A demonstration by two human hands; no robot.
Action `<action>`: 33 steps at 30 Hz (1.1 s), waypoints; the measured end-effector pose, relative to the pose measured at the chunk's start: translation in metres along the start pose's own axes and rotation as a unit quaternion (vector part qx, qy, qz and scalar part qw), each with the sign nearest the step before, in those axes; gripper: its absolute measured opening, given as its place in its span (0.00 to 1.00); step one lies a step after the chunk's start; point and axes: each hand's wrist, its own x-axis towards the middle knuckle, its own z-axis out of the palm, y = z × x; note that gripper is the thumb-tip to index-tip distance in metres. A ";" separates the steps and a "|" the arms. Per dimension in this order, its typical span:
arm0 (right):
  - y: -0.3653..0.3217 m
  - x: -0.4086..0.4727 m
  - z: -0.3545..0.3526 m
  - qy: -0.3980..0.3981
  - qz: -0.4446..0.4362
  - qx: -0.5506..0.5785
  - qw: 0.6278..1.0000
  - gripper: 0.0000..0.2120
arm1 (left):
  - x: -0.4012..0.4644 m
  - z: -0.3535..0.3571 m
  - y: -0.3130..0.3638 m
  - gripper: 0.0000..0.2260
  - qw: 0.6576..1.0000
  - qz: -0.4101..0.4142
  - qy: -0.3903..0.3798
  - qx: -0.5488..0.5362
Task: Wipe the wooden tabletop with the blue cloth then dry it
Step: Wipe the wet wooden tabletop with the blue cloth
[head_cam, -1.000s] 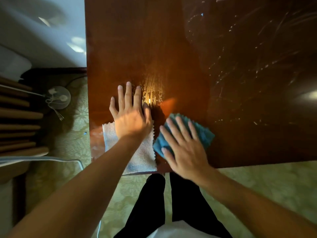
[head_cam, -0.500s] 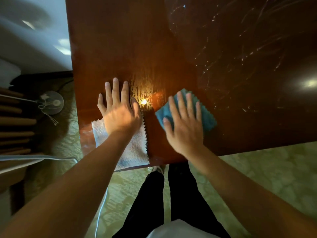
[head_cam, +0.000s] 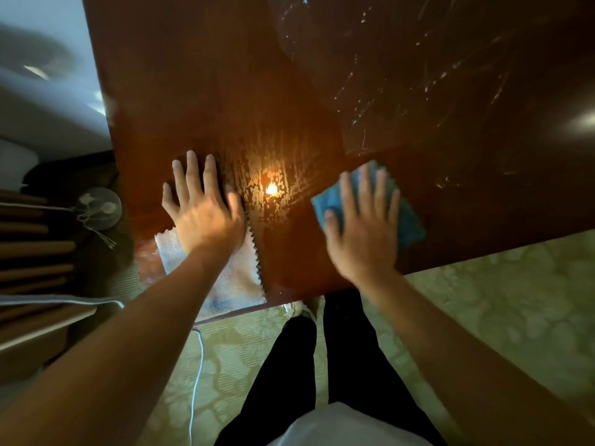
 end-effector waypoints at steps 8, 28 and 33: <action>0.021 -0.009 0.003 -0.004 -0.089 0.014 0.996 0.30 | 0.001 0.001 0.001 0.28 1.000 0.004 -0.013 0.015; 0.004 -0.031 0.009 -0.033 -0.097 0.006 0.995 0.31 | 0.001 0.000 0.003 0.28 1.000 -0.011 -0.010 0.010; -0.015 -0.001 0.007 -0.008 0.033 0.003 0.999 0.31 | 0.001 -0.001 0.003 0.28 1.000 -0.007 -0.012 0.009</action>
